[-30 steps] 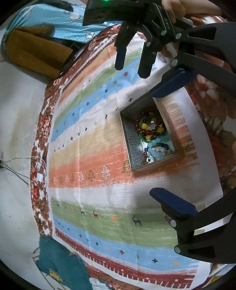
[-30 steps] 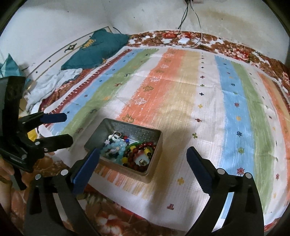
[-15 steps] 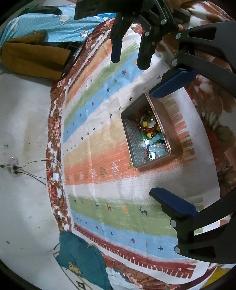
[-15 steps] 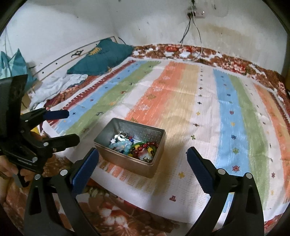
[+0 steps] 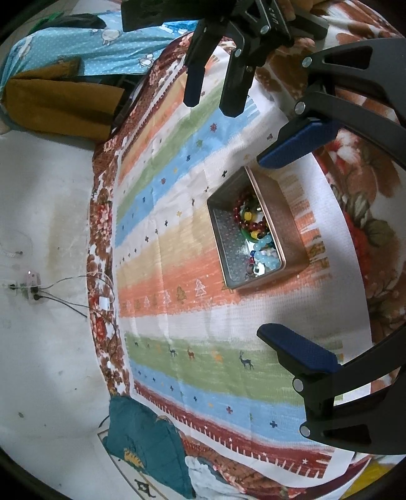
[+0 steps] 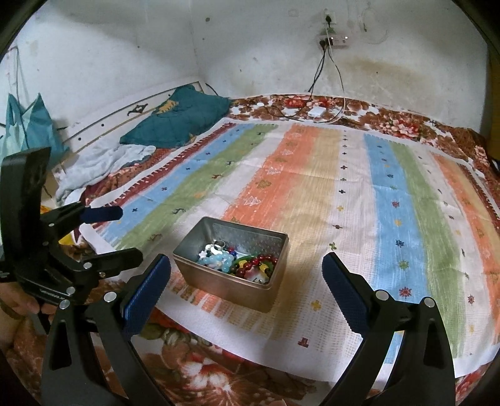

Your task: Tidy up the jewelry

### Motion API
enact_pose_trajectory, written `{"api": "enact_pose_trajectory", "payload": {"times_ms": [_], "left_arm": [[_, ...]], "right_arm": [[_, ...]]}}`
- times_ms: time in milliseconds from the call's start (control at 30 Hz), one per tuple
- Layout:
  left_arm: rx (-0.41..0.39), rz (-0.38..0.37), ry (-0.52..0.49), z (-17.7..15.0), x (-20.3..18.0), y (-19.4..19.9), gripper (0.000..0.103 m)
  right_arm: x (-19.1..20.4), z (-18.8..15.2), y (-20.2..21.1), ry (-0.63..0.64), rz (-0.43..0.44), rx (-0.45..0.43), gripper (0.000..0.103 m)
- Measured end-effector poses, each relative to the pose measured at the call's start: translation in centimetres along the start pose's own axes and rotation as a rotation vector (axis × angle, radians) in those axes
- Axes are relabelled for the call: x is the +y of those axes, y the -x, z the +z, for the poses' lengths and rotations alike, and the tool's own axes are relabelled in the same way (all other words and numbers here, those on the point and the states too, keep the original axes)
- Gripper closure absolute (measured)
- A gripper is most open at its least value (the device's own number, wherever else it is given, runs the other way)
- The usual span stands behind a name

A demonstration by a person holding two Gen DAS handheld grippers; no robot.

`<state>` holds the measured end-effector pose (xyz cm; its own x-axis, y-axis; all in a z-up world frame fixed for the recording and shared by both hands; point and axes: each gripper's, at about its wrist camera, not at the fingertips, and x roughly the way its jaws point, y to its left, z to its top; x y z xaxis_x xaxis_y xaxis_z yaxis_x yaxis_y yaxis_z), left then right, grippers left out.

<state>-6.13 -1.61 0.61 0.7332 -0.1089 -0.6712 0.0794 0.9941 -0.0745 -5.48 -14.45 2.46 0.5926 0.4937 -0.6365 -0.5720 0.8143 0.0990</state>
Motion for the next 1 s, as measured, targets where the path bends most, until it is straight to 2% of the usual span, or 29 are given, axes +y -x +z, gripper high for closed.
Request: {"api": "enact_pose_trajectory", "payload": {"times_ms": [1000], "left_arm": [[0.0,-0.004,0.005,0.05,0.12,0.0,0.006]], "right_arm": [[0.16,-0.46,-0.86,0.015,-0.023,0.025,0.005]]}}
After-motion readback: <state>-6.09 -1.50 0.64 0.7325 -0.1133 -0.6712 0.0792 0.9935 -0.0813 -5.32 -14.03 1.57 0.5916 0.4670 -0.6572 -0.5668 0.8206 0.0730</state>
